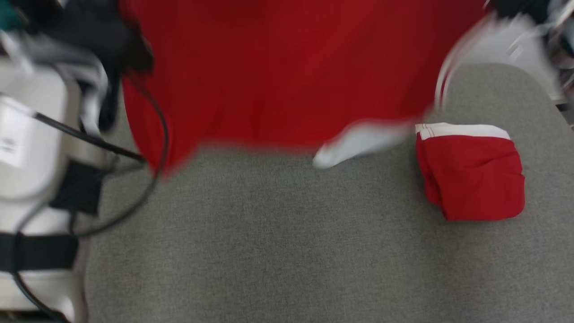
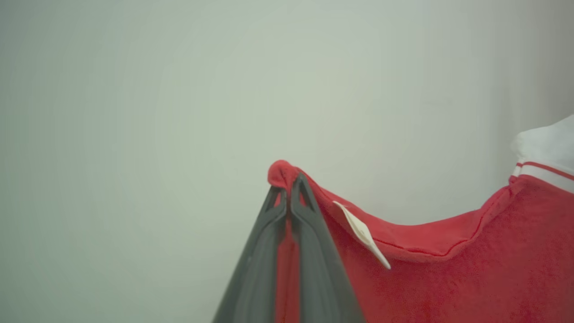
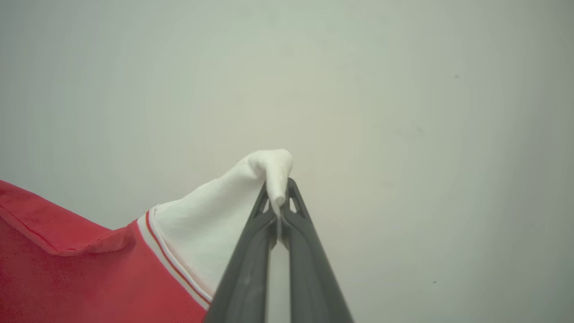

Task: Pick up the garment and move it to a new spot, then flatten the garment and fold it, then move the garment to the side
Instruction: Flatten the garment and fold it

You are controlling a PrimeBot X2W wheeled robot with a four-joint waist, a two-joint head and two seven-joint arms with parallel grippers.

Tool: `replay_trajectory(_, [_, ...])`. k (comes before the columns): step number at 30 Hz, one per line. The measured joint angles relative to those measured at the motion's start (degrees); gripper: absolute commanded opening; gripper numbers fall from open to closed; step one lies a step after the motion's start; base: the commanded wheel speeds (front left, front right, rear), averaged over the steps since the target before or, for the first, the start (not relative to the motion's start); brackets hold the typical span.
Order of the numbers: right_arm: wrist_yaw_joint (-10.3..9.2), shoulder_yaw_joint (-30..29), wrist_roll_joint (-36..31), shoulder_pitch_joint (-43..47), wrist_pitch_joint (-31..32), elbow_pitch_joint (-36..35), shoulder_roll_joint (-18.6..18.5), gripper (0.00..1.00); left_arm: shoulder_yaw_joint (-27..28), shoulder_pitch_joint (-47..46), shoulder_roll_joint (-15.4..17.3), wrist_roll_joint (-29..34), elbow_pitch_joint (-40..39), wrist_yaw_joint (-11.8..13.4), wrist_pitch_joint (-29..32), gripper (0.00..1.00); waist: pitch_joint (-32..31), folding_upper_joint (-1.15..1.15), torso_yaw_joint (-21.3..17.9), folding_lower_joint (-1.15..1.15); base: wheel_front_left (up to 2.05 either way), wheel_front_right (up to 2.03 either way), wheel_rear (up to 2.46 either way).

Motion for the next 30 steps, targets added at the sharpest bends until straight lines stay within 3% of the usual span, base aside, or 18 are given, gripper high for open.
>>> replay_trajectory(4, [1.10, -1.09, -1.13, -4.85, -2.83, -5.22, -3.03, 0.00, 0.66, -7.85, 0.70, 1.93, -5.63, 0.37, -3.86, 0.00, 2.41, -0.02, 0.14, -0.03, 0.00, 0.00, 0.00])
replay_trajectory(9, [2.58, 1.22, -2.01, 1.68, -4.09, -9.22, -4.90, 0.00, -1.42, -4.85, 2.67, 2.74, -6.67, -2.71, -7.75, 0.00, 6.57, 0.00, 0.65, 0.00, 0.00, 0.00, 0.00])
replay_trajectory(17, [4.12, 8.75, -1.30, 21.01, -2.74, -5.61, -3.90, 0.00, -6.97, 13.49, 5.37, 4.19, 4.70, -4.72, -7.67, 0.00, 12.77, 0.00, 1.17, 0.00, 0.00, 0.00, 0.00])
replay_trajectory(20, [4.66, 10.65, -0.73, 22.97, -2.75, -3.27, -2.44, 0.00, -8.03, 14.41, 6.28, 4.21, 9.24, -5.23, -8.18, 0.00, 14.52, 0.00, 1.05, -0.01, 0.00, 0.00, 0.00])
replay_trajectory(23, [5.03, 10.77, -0.45, 23.47, -2.80, -1.57, -3.10, 0.00, -8.67, 14.50, 4.78, 4.19, 11.63, -5.67, -8.76, 0.00, 15.02, 0.00, 0.85, 0.00, 0.00, 0.00, 0.00])
replay_trajectory(30, [5.49, 12.40, 0.02, 24.59, -3.37, 0.12, -3.50, 0.00, -8.22, 18.56, 4.30, 3.37, 16.70, -5.67, -9.54, 0.00, 11.89, 0.00, 0.82, -0.02, 0.00, 0.00, 0.00])
